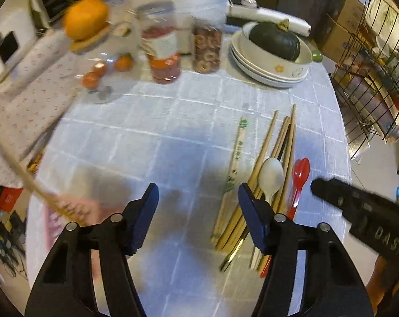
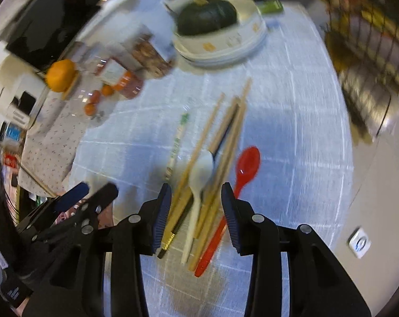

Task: Organize utensils
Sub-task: 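Grasp the green-printed wrapped chopsticks with the left tool while the right tool grasps the white spoon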

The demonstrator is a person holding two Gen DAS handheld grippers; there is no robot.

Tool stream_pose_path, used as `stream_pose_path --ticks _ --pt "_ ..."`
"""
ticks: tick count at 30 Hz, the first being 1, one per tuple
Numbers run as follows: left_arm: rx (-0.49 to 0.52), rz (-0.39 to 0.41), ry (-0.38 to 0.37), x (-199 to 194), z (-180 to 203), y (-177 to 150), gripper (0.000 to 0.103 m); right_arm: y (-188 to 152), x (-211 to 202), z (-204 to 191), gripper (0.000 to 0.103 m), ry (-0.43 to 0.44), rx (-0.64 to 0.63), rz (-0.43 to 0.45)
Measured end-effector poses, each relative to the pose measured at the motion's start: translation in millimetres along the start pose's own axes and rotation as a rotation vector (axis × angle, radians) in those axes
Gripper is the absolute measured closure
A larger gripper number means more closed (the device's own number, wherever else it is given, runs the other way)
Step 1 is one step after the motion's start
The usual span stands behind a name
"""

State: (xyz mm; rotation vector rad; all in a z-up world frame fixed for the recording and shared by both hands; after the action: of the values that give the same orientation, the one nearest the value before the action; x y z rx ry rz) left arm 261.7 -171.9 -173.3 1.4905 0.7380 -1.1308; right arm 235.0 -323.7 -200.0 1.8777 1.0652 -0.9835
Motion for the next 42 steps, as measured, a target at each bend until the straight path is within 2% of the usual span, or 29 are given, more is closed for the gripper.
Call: stream_pose_path --ticks 2,4,5,10,14,15,16,19,23,29,33,35,37,42 --pt "0.005 -0.036 -0.023 21.7 6.0 4.4 0.053 -1.9 9.2 7.2 0.063 0.014 0.032 -0.036" --pt "0.005 -0.071 -0.037 40.9 9.6 6.3 0.065 -1.6 10.5 8.9 0.063 0.026 0.046 -0.044" --pt "0.002 -0.087 -0.046 50.1 10.7 6.7 0.067 -0.6 10.0 8.8 0.063 0.035 0.051 -0.043" --pt "0.004 -0.106 -0.111 80.8 20.2 10.3 0.068 2.5 11.2 3.1 0.063 0.032 0.025 -0.045" --pt "0.036 -0.094 -0.084 95.5 23.7 15.5 0.066 2.3 19.6 4.7 0.063 0.013 0.023 -0.063" --pt "0.061 -0.081 -0.056 96.7 25.0 16.9 0.075 2.4 21.2 5.9 0.064 0.011 0.025 -0.066" --pt "0.08 -0.073 -0.043 97.1 26.4 17.6 0.094 2.3 22.0 6.9 0.064 0.011 0.025 -0.068" --pt "0.072 -0.073 -0.083 96.5 25.0 16.4 0.095 2.1 24.3 9.9 0.068 0.009 0.029 -0.074" --pt "0.035 -0.073 -0.125 86.1 16.5 13.1 0.095 2.7 27.3 9.0 0.07 0.021 0.03 -0.078" --pt "0.037 -0.003 -0.18 50.7 16.3 6.9 0.095 -2.9 44.3 -0.2 0.072 0.045 0.024 -0.116" --pt "0.041 0.041 -0.181 26.9 11.4 7.7 0.095 -7.1 58.2 -3.1 0.073 0.052 0.038 -0.141" --pt "0.032 0.057 -0.193 14.5 7.5 7.7 0.095 -7.0 62.7 -3.9 0.073 0.043 0.031 -0.144" --pt "0.045 0.071 -0.183 5.4 17.1 8.4 0.095 -8.2 68.2 -5.2 0.073 0.028 0.024 -0.146" --pt "0.074 0.103 -0.166 -26.7 14.3 4.9 0.095 -10.6 80.0 -15.7 0.073 -0.008 -0.015 -0.156"
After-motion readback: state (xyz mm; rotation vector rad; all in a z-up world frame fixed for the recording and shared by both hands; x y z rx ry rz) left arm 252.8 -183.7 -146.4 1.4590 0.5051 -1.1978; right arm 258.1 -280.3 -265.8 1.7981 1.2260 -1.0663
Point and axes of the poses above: each gripper's, at about its wrist camera, not at the fingertips, and x roughly the way its jaws point, z to its right, y to its top, the point moved 8 cm from there along x, roughly the way its jaws point, and after that the axes turned 1 degree about -y, right-handed, at the moved point
